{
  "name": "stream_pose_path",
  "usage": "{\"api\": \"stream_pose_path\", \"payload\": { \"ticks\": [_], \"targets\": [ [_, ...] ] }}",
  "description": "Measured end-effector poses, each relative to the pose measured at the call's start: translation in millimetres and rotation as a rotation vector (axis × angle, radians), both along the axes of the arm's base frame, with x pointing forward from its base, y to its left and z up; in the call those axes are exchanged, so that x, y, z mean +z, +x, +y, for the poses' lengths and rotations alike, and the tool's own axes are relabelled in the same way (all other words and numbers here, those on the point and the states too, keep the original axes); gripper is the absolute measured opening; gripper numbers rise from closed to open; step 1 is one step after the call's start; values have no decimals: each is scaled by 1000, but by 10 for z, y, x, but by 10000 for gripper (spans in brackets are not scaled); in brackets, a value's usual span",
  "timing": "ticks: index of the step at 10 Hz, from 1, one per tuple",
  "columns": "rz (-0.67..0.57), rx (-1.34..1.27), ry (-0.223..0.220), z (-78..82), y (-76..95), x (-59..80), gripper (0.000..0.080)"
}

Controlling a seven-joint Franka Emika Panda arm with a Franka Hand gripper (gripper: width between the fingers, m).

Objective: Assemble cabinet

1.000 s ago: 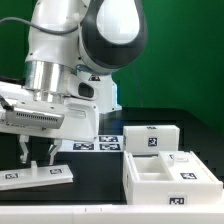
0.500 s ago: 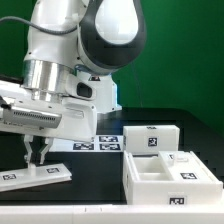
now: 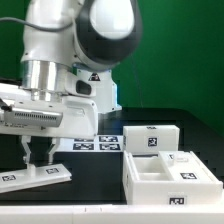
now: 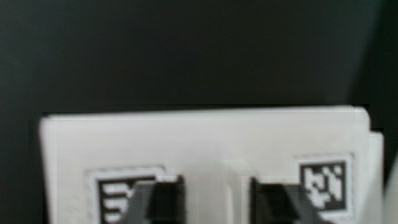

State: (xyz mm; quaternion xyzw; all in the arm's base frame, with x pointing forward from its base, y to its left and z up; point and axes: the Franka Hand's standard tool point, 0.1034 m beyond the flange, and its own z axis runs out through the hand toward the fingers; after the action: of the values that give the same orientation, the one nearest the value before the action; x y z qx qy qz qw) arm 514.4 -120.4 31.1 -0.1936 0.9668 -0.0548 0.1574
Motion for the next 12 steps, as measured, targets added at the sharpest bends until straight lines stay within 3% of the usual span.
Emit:
{"api": "stream_pose_path", "payload": {
  "ticks": [2, 3, 4, 5, 8, 12],
  "targets": [
    [7, 78, 16, 75, -3, -16, 450],
    [10, 74, 14, 60, -14, -25, 450],
    [11, 74, 13, 57, -19, -33, 638],
    [12, 73, 13, 56, -21, -36, 745],
    [-5, 54, 2, 6, 56, 20, 796],
    [-1, 39, -28, -11, 43, 14, 796]
  ]
}}
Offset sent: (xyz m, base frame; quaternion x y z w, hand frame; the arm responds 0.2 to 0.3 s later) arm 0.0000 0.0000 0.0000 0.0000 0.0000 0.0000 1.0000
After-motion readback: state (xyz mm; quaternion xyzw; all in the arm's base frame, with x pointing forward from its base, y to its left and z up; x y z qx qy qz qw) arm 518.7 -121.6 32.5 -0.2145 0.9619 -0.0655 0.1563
